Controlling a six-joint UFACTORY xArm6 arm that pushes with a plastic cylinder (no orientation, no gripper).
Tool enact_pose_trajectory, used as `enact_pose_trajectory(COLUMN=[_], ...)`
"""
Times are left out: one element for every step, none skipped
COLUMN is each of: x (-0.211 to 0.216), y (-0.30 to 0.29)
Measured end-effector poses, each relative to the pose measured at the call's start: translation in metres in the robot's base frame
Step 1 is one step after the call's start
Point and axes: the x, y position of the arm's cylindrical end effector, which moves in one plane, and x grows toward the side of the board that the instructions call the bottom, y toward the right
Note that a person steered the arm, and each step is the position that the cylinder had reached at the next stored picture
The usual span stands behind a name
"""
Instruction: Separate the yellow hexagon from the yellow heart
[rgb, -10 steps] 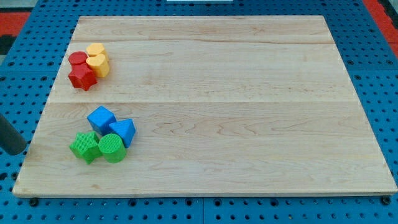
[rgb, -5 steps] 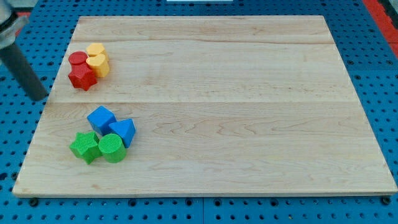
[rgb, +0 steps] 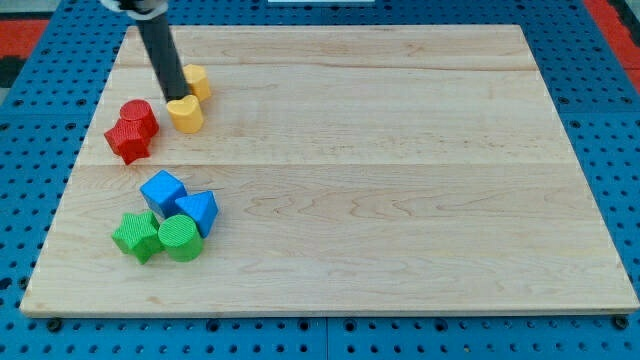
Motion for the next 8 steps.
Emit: enact_pose_trajectory(x=[-0.027,-0.037,-0.050,-0.050,-0.062,-0.069,-0.071,-0.071], y=[0.021,0.037,0.065,-0.005,0.005,0.007,-0.010,-0.010])
